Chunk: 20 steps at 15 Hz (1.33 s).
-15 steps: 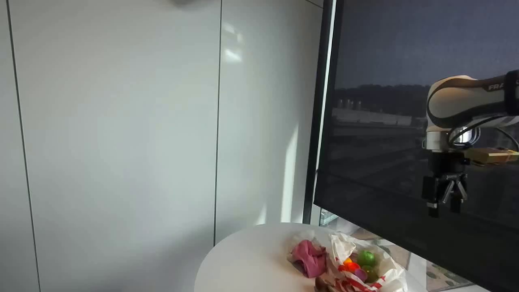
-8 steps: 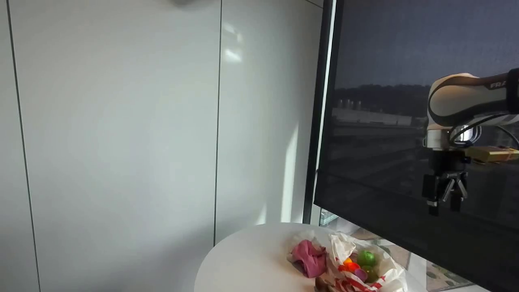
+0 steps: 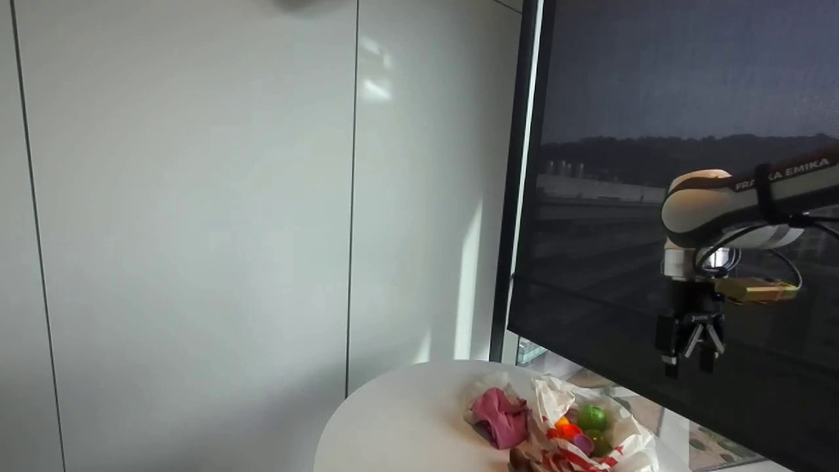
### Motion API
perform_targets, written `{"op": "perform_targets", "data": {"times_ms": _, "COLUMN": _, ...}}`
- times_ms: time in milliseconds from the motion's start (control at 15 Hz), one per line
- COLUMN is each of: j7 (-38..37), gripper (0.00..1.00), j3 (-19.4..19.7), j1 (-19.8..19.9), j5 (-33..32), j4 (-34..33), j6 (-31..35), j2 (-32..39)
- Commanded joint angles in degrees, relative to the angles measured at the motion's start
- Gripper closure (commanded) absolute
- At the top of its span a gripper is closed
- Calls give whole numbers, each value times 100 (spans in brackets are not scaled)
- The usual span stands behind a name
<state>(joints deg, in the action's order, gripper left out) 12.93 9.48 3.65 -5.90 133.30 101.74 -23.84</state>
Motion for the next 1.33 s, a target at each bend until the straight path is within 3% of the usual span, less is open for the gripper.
{"op": "perform_targets", "data": {"times_ms": 0, "j7": -45, "gripper": 0, "j3": 81, "j1": 20, "j5": 282, "j4": 44, "j6": 1394, "j2": 1197}}
{"op": "perform_targets", "data": {"times_ms": 200, "j7": -65, "gripper": 0, "j3": 29, "j1": 62, "j5": 537, "j4": 71, "j6": 2608, "j2": 2263}}
{"op": "perform_targets", "data": {"times_ms": 533, "j7": -602, "gripper": 0, "j3": -137, "j1": 96, "j5": 250, "j4": -451, "j6": 4117, "j2": 3744}}
{"op": "perform_targets", "data": {"times_ms": 800, "j7": -1116, "gripper": 0, "j3": -73, "j1": 54, "j5": 45, "j4": -1216, "j6": 4483, "j2": 4587}}
{"op": "perform_targets", "data": {"times_ms": 1267, "j7": -1537, "gripper": 0, "j3": 116, "j1": 247, "j5": 36, "j4": -2647, "j6": 4369, "j2": 5777}}
